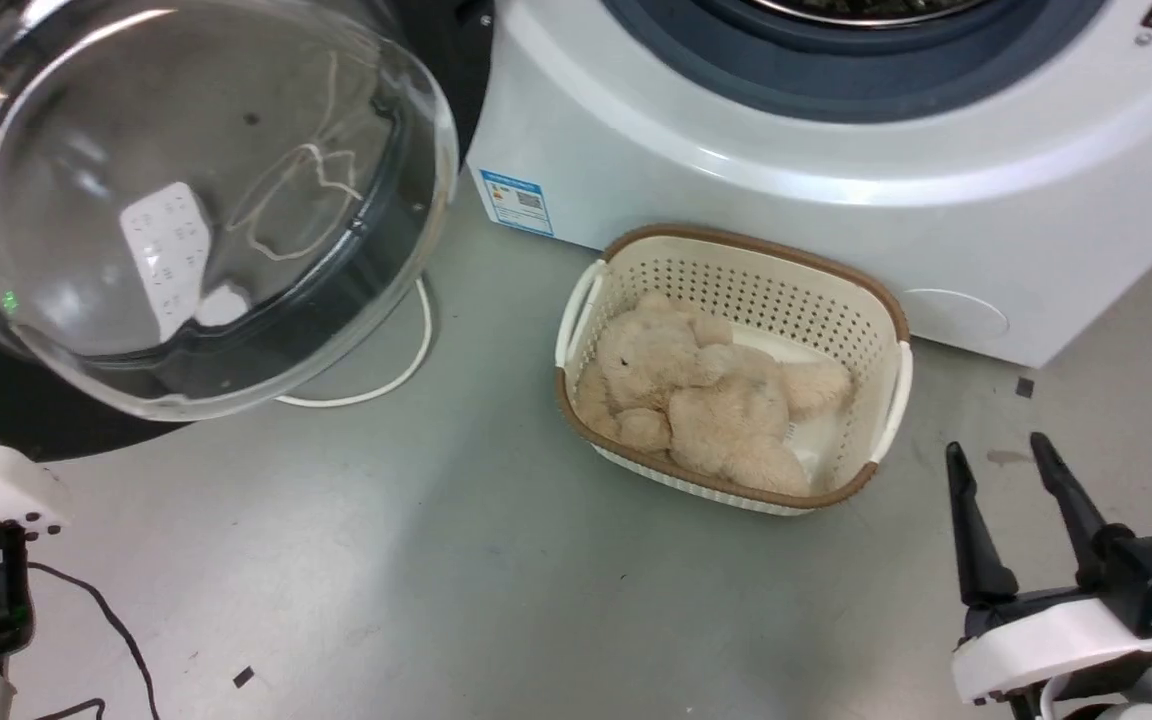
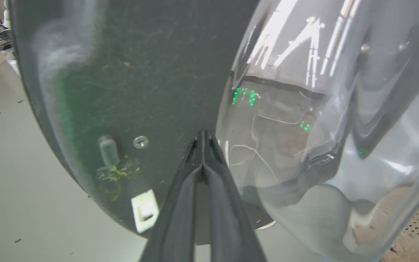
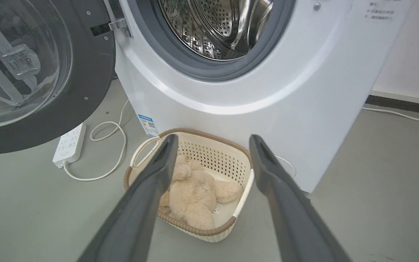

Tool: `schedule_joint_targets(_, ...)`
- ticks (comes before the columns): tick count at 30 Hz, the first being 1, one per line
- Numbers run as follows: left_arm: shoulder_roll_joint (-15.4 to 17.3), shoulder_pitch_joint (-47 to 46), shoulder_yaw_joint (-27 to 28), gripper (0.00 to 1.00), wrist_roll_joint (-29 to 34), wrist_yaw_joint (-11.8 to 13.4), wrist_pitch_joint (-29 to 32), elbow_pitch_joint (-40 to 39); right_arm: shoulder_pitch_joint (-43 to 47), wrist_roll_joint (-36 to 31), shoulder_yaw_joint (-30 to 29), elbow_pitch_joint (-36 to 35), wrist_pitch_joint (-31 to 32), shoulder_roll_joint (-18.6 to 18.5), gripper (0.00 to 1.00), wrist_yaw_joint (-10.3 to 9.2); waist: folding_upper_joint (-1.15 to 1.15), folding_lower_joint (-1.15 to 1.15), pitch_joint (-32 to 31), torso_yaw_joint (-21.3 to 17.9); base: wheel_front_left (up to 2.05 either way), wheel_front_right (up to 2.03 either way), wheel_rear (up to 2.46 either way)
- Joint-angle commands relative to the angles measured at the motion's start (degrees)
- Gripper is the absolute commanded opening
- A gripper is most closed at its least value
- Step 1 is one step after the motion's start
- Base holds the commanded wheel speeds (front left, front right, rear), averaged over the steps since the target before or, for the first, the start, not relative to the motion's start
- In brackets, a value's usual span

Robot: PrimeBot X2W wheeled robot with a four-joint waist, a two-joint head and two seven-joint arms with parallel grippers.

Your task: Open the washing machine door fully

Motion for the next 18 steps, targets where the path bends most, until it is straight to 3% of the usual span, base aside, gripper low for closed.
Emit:
schedule_joint_targets(1,0.2,-0.93,0.28,0.0,0.1,-0.49,-0.85,0.71,-1.03,-0.28,-0.25,0.09,-0.48,0.08,1.0,0.03,0.0,-0.02,0.0,-0.36,0.0,0.0,0.0)
schedule_joint_targets(8,-1.75,1.3,1.13,0.0,4.6,-0.74,-2.53,-6.53,-0.76,0.55,-3.31,1.12,-2.43,0.08,1.0,0.03,0.0,-0.02,-5.27,-0.65,0.0,0.0,0.0)
schedule_joint_targets(10,-7.29,7.08,1.98,0.0,5.7,0.79,-2.56,-17.86,0.99,1.18,-4.13,1.58,-3.86,0.08,1.0,0.03,0.0,-0.02,-11.31,-1.75,0.0,0.0,0.0)
schedule_joint_targets(18,-13.68,16.05,-4.29,0.0,8.02,2.31,-1.97,-26.37,3.74,2.23,-5.41,0.95,-5.65,0.08,1.0,0.03,0.0,-0.02,-16.87,-5.33,0.0,0.0,0.0)
